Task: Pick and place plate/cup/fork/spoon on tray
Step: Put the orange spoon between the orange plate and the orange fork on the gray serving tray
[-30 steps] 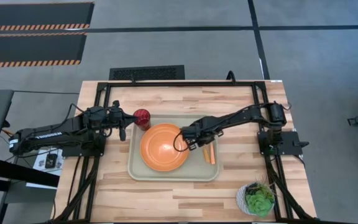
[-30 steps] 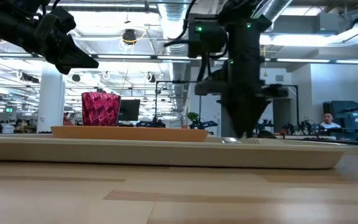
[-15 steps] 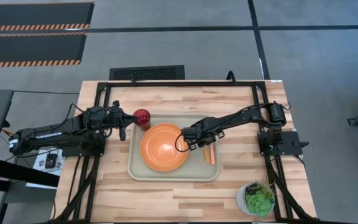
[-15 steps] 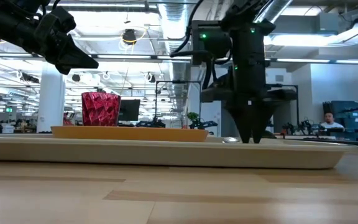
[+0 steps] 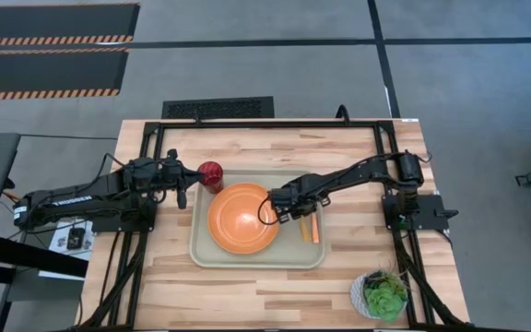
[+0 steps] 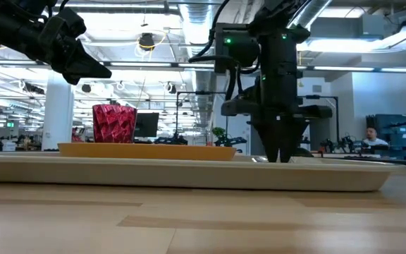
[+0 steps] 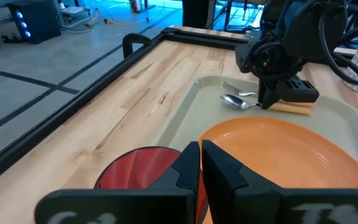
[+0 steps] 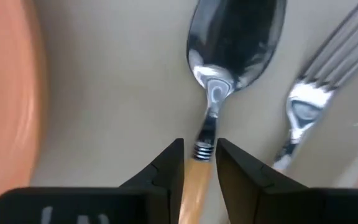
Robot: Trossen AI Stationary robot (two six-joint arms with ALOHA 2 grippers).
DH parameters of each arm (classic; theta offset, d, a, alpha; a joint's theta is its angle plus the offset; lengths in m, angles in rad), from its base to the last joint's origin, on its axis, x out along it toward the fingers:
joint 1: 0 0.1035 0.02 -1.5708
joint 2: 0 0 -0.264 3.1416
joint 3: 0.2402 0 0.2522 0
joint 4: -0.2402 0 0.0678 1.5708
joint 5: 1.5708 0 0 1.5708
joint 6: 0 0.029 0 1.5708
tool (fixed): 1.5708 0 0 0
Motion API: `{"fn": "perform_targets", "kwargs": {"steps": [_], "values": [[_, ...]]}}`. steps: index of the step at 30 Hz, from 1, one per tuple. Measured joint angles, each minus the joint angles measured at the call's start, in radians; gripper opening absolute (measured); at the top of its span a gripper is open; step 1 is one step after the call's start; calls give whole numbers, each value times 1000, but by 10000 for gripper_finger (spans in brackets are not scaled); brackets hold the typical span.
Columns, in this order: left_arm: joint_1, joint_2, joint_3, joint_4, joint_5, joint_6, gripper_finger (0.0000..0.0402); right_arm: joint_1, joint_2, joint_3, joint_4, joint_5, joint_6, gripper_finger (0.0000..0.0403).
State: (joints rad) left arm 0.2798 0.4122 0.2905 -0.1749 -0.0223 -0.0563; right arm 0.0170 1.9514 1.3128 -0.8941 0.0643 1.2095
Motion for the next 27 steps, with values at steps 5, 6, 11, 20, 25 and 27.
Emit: {"fn": "perform_targets", "kwargs": {"steps": [5,6,11,20,25,27], "values": [[0,0,0,0,0,-5,6,0,0,-29,30,-23,28,101],[0,0,0,0,0,-7,6,0,0,-32,31,-26,38,98],[0,0,0,0,0,-8,6,3,0,-33,31,-20,101,84],[0,0,0,0,0,-17,6,30,0,-33,38,-17,241,72],[0,0,0,-3,0,-19,6,35,0,-33,40,-19,293,72],[0,0,0,-7,0,-19,6,35,0,-33,44,-19,310,72]]}}
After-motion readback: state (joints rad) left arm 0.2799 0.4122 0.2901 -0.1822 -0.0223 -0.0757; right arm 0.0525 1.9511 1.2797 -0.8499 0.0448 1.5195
